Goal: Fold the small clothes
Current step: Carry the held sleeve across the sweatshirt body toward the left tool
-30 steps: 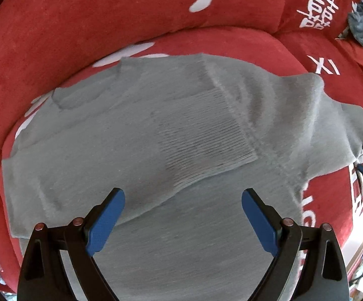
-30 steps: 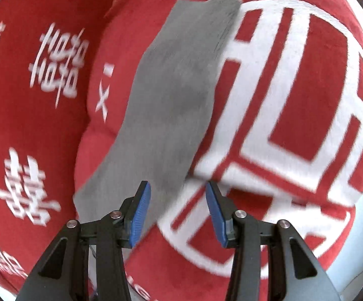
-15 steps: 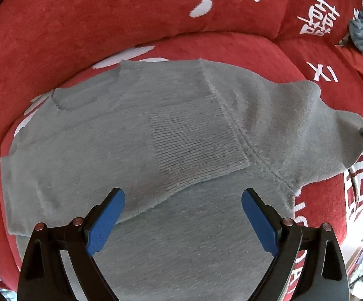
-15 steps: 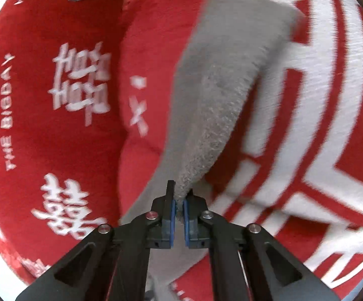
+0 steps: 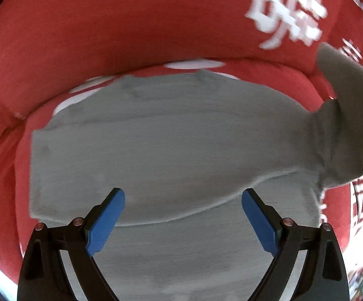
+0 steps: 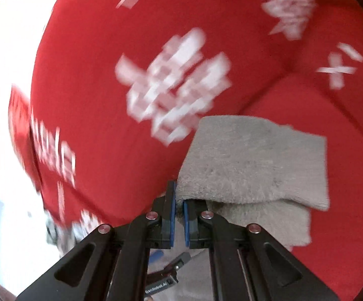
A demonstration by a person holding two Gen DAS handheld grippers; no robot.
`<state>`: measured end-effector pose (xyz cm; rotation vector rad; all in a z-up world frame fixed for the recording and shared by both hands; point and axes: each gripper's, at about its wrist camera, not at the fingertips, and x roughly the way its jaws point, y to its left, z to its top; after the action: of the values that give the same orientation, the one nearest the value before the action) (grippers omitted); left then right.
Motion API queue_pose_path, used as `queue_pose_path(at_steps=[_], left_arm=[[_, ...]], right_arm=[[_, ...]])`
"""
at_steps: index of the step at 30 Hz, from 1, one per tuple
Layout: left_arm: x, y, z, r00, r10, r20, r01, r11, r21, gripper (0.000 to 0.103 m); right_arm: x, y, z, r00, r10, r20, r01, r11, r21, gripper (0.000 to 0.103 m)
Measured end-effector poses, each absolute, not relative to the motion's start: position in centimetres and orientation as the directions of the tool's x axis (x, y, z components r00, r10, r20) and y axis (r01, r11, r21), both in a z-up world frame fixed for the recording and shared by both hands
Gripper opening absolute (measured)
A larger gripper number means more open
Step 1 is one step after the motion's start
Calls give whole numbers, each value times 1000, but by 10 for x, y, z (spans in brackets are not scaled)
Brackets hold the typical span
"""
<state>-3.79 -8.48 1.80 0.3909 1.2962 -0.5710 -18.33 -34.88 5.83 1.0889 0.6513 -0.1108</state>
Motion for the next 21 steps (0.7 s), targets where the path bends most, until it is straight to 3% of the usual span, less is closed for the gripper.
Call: queue_pose_path(at_steps=[6, 14, 15, 17, 21], left_arm=[[-5, -22, 14, 209, -123, -970, 498, 867, -3, 95], [16, 31, -5, 187, -81, -979, 412, 911, 3, 95], [18, 35, -6, 183, -84, -980, 405, 914, -3, 95], [19, 40, -7, 180, -95, -979, 399, 917, -16, 95], [23, 46, -5, 171, -133, -976, 403, 914, -53, 95]], right_arm=[[-106, -259, 18, 671, 374, -640, 366, 584, 725, 6], [-95, -222, -47, 510, 416, -753, 507, 562, 654, 10], [-98, -221, -50, 492, 409, -768, 521, 569, 637, 15], [-103, -223, -46, 499, 393, -772, 537, 559, 632, 39], [-135, -245, -37, 574, 311, -758, 606, 461, 648, 42]])
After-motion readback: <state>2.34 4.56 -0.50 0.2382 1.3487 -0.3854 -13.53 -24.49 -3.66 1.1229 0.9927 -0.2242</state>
